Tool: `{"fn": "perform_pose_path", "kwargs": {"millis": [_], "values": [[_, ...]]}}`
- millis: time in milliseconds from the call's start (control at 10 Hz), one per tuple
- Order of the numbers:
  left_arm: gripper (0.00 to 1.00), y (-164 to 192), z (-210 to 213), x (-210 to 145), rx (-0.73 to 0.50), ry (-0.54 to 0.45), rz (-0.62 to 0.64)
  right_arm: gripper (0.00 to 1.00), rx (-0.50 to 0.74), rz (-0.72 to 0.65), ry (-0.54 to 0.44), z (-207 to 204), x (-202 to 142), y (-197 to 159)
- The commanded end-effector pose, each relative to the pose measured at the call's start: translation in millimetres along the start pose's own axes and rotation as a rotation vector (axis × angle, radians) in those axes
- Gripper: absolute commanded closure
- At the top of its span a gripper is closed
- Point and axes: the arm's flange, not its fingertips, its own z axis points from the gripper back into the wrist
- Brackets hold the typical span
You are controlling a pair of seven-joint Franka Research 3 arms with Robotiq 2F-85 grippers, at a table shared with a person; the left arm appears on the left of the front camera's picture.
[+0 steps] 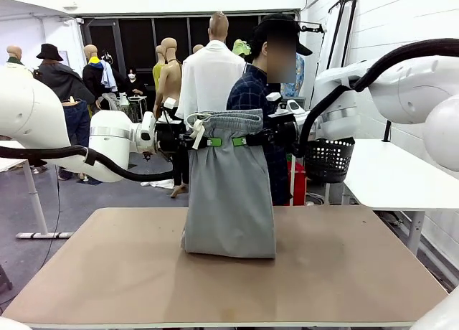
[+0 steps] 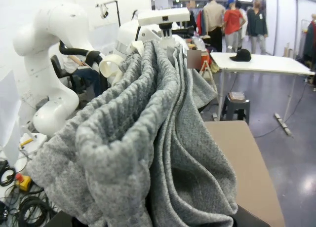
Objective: Fold the training pants.
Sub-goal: Fold the Training pants in half.
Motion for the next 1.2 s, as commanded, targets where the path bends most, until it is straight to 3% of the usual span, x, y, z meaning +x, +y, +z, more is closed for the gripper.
{"fn": "perform_pose_path", "kwargs": {"millis": [0, 300, 800, 1100], "values": [[1.0, 20, 1, 20, -0.027, 0.0, 0.007, 1.0, -0.012, 0.001, 0.064, 0, 23, -27], [1.0, 41, -4, 52, -0.011, 0.017, -0.031, 1.0, -0.034, 0.07, 0.099, 3, 70, -56], [1.0, 78, -1, 116, 0.14, 0.045, -0.184, 1.0, -0.101, 0.263, 0.117, 0, 140, -99], [1.0, 94, 15, 91, 0.177, 0.026, -0.197, 1.0, -0.099, 0.3, 0.107, 0, 115, -100]]}}
